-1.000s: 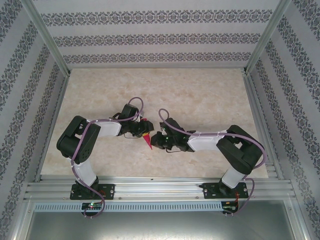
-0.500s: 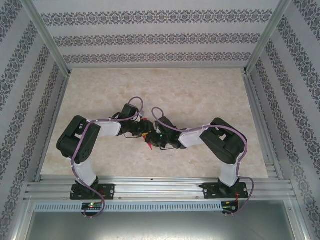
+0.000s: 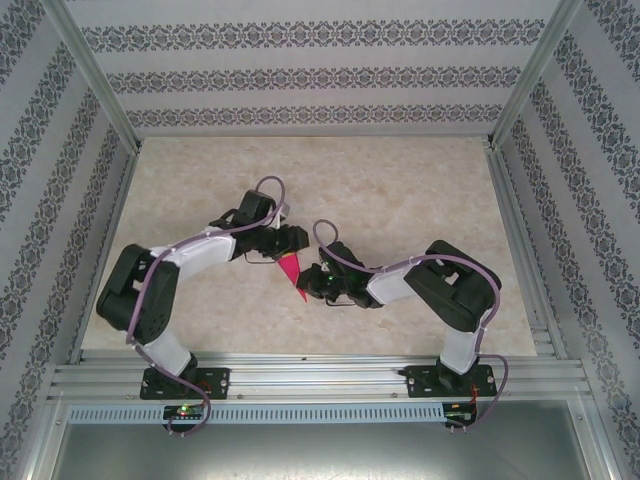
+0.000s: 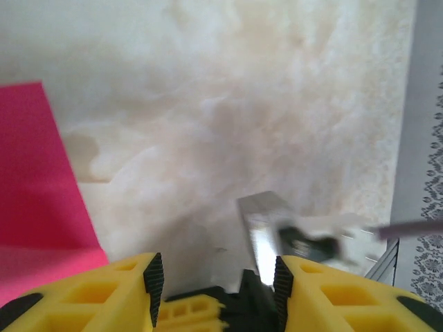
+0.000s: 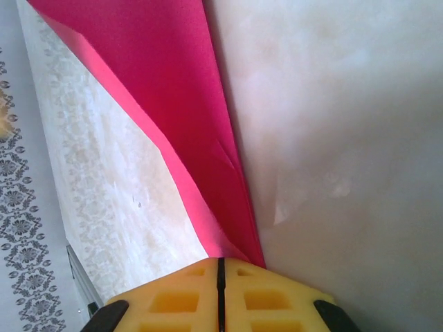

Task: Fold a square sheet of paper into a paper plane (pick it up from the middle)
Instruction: Fold the wing for the fifth time at the center of the table.

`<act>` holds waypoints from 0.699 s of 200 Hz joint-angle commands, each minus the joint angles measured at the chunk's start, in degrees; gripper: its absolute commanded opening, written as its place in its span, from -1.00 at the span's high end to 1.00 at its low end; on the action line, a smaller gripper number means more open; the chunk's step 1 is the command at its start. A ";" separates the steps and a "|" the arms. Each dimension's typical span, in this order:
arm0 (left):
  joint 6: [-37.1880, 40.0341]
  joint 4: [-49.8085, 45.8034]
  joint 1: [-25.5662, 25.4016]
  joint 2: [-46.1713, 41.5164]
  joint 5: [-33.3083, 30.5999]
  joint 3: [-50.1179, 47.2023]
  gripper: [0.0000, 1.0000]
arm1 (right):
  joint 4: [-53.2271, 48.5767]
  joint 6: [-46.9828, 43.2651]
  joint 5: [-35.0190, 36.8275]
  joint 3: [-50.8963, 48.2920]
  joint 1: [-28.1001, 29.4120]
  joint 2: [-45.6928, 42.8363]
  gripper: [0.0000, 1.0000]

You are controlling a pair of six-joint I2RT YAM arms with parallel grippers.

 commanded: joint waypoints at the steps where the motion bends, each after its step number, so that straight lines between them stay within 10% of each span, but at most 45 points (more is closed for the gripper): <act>1: 4.55 -6.68 0.23 -4.29 -3.50 -0.63 0.03 | -5.98 0.54 0.32 -2.44 0.44 1.03 0.84; 140: 2.65 8.02 1.38 4.80 -3.25 -6.61 0.18 | -9.42 -0.25 -0.90 -1.22 0.46 1.81 0.88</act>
